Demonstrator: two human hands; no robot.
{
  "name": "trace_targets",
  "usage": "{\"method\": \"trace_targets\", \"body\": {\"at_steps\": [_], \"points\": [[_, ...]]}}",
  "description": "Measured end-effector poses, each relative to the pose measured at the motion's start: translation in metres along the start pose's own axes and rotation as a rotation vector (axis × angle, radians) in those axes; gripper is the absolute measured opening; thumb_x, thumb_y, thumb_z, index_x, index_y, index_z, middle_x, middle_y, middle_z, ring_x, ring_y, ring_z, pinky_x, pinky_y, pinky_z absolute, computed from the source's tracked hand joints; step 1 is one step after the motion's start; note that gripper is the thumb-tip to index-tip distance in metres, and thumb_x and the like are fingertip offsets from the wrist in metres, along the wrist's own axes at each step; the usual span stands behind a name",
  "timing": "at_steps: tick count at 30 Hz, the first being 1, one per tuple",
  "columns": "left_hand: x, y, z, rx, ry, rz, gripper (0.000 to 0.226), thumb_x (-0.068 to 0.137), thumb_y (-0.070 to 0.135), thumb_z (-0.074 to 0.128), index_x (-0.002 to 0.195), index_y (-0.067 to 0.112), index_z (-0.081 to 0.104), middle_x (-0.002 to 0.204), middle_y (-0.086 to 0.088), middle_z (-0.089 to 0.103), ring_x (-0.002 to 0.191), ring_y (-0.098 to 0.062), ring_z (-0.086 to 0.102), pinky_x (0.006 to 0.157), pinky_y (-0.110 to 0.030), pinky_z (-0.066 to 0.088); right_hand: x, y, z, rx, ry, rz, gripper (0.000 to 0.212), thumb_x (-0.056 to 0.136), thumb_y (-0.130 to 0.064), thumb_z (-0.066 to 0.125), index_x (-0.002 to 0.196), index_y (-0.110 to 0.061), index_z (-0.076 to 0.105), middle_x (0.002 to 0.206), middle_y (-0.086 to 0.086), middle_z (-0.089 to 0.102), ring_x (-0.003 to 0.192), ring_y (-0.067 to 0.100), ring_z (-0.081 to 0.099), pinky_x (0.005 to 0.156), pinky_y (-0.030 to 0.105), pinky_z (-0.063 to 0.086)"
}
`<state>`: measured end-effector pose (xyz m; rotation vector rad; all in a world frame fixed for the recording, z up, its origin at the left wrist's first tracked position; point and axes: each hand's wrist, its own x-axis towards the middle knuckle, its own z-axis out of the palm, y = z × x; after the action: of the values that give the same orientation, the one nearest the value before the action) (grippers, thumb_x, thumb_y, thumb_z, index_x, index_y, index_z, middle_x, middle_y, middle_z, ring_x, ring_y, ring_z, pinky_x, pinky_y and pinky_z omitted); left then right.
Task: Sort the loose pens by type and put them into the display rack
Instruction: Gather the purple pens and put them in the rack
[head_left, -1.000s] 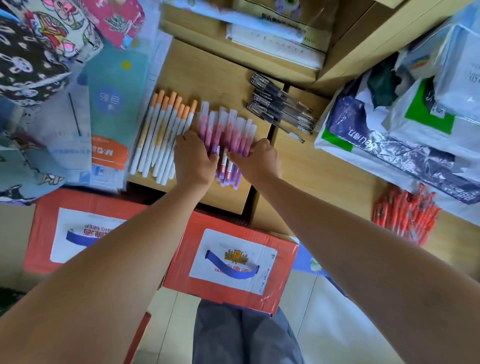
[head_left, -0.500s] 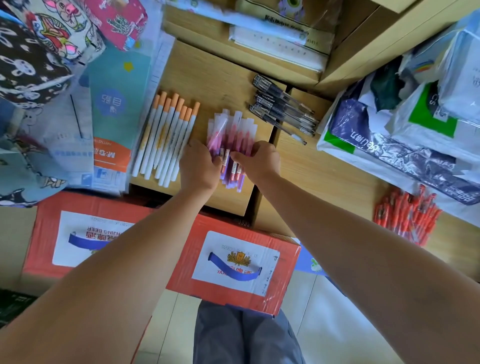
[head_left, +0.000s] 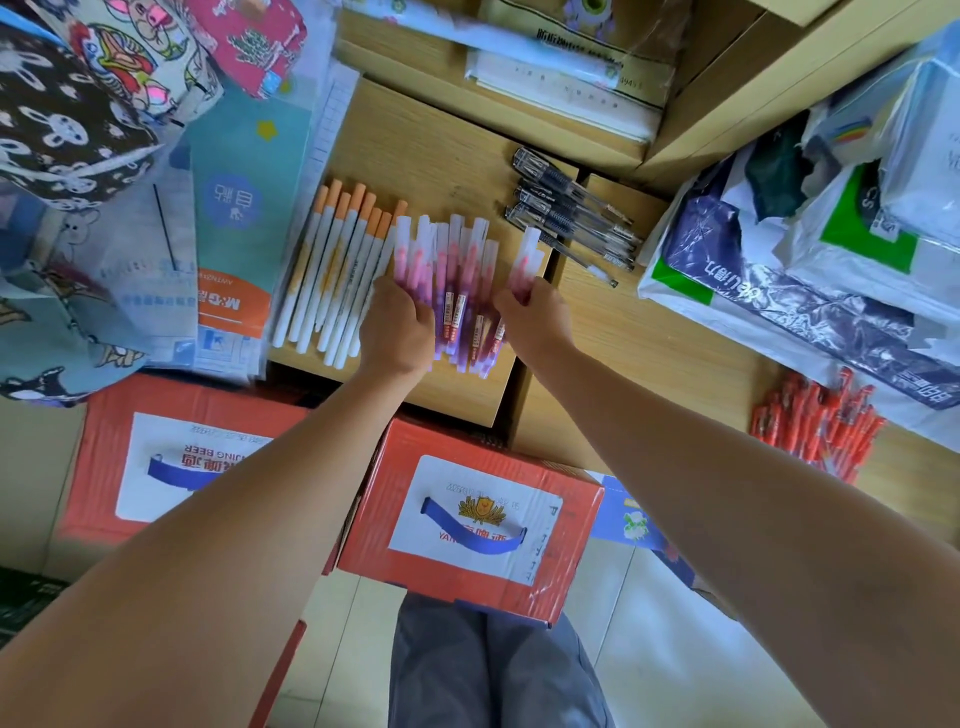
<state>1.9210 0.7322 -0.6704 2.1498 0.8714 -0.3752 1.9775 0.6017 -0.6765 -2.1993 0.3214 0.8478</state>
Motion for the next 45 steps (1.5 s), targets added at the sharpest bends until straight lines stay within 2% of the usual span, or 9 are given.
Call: {"method": "trace_targets", "body": {"at_steps": [4,7,10,14,19,24,32,36,45], "points": [[-0.008,0.001,-0.006,-0.183,-0.055,-0.039,0.011,0.1,0.007,0.036,0.105,0.0,0.043,0.085,-0.006,0.049,0.072,-0.02,0.05,0.06,-0.029,0.039,-0.01,0.002,-0.015,0.207,-0.11,0.04,0.014,0.098,-0.015,0.045,0.098,-0.007,0.056,0.075,0.004,0.065,0.059,0.013,0.053,0.052,0.023,0.041],[-0.019,0.009,-0.014,-0.48,-0.208,-0.132,0.012,0.098,0.003,0.034,0.09,0.008,0.04,0.071,-0.005,0.045,0.059,-0.015,0.048,0.047,-0.022,0.041,-0.02,0.001,-0.025,0.386,-0.202,0.083,0.014,0.1,-0.018,0.043,0.098,-0.011,0.055,0.074,0.003,0.067,0.066,0.018,0.057,0.06,0.029,0.044],[-0.036,0.023,-0.026,-0.528,-0.285,-0.178,0.016,0.1,0.009,0.036,0.091,0.009,0.049,0.073,-0.006,0.054,0.063,-0.016,0.055,0.049,-0.021,0.046,-0.034,0.002,-0.038,0.419,-0.291,0.071,0.016,0.102,-0.021,0.042,0.094,-0.014,0.054,0.078,0.005,0.066,0.07,0.017,0.059,0.061,0.028,0.045],[-0.058,0.032,-0.032,-0.62,-0.34,-0.207,0.022,0.101,0.01,0.038,0.087,0.012,0.056,0.062,0.001,0.062,0.054,-0.01,0.062,0.076,-0.04,0.045,-0.055,0.007,-0.058,0.425,-0.324,0.055,0.019,0.102,-0.027,0.043,0.095,-0.014,0.054,0.076,0.004,0.065,0.066,0.014,0.06,0.064,0.029,0.046],[-0.105,0.053,-0.033,-0.887,-0.438,-0.273,0.019,0.098,0.0,0.034,0.107,0.004,0.05,0.072,-0.005,0.056,0.057,-0.015,0.054,0.054,-0.027,0.053,-0.089,0.018,-0.08,0.502,-0.321,0.034,0.015,0.101,-0.019,0.047,0.091,-0.011,0.055,0.071,0.004,0.063,0.058,0.018,0.054,0.055,0.026,0.038],[-0.152,0.073,-0.025,-0.788,-0.501,-0.206,0.02,0.1,0.007,0.037,0.083,0.014,0.044,0.065,-0.002,0.044,0.047,-0.011,0.042,0.045,-0.023,0.039,-0.134,0.032,-0.107,0.544,-0.31,0.059,0.008,0.099,-0.017,0.05,0.098,-0.011,0.054,0.074,0.007,0.061,0.061,0.014,0.056,0.053,0.023,0.039],[-0.232,0.097,-0.017,-0.498,-0.589,0.108,0.017,0.102,0.017,0.041,0.087,0.009,0.043,0.065,-0.004,0.043,0.05,-0.015,0.039,0.047,-0.026,0.035,-0.21,0.075,-0.152,0.632,-0.162,0.037,0.01,0.096,-0.016,0.056,0.087,-0.012,0.056,0.07,0.007,0.059,0.059,0.014,0.056,0.049,0.022,0.041],[-0.271,0.111,0.002,-0.439,-0.688,0.127,0.013,0.101,0.017,0.044,0.095,0.006,0.04,0.068,-0.005,0.042,0.043,-0.011,0.037,0.038,-0.022,0.031,-0.251,0.112,-0.18,0.66,-0.088,0.026,0.013,0.094,-0.017,0.06,0.084,-0.009,0.057,0.067,0.007,0.059,0.053,0.015,0.051,0.044,0.02,0.039],[-0.365,0.198,0.081,-0.237,-0.768,0.25,0.02,0.099,0.02,0.048,0.083,0.011,0.042,0.062,-0.005,0.04,0.036,-0.01,0.03,0.036,-0.017,0.021,-0.327,0.215,-0.289,0.781,0.104,0.023,0.015,0.093,-0.015,0.06,0.08,-0.009,0.056,0.058,0.001,0.058,0.048,0.011,0.053,0.043,0.021,0.04]]}}
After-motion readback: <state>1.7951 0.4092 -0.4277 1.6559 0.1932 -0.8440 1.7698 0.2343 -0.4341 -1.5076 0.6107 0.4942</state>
